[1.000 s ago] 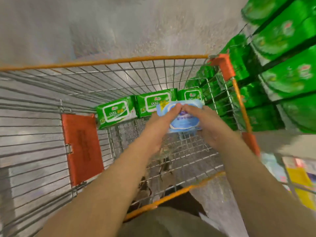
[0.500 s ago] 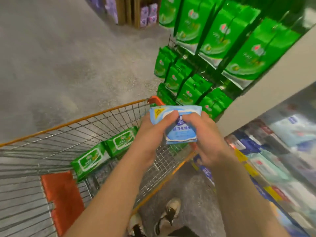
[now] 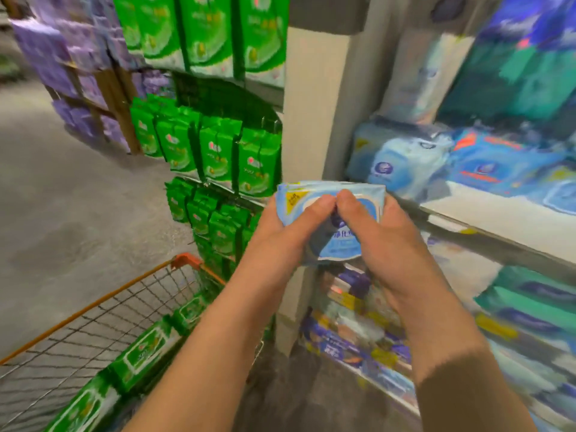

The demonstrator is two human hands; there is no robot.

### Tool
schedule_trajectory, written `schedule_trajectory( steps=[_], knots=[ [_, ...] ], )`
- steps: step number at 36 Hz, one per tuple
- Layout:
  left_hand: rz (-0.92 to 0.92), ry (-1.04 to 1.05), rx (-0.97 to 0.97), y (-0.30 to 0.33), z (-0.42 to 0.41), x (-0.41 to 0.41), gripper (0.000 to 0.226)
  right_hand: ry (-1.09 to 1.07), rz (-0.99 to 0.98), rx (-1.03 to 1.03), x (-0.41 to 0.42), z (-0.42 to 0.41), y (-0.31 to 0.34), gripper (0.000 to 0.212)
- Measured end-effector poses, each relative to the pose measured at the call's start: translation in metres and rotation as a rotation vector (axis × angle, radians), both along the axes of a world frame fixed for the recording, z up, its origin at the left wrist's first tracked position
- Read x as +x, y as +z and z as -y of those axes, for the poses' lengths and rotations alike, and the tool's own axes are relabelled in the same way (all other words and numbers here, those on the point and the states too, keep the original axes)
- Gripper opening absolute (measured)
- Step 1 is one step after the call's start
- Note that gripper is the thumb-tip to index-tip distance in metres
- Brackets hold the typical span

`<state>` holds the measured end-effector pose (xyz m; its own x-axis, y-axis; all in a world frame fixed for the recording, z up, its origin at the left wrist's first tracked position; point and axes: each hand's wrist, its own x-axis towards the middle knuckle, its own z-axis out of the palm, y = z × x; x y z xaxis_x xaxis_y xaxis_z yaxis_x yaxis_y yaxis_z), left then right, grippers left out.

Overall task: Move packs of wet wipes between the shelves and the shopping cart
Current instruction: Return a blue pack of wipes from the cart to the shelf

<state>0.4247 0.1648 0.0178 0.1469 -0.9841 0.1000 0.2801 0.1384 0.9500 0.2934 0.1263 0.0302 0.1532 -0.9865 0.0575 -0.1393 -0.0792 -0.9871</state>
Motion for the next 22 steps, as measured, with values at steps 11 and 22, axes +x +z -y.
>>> schedule_trajectory(
  steps=[11,22],
  knots=[
    [0.089,-0.184,-0.018,0.028,0.062,-0.149,0.046,-0.203,-0.111,-0.152,-0.162,0.036,0.033,0.059],
    [0.27,-0.297,-0.099,0.031,0.105,-0.223,0.045,-0.167,-0.046,-0.098,-0.254,0.061,0.03,0.062]
  ],
)
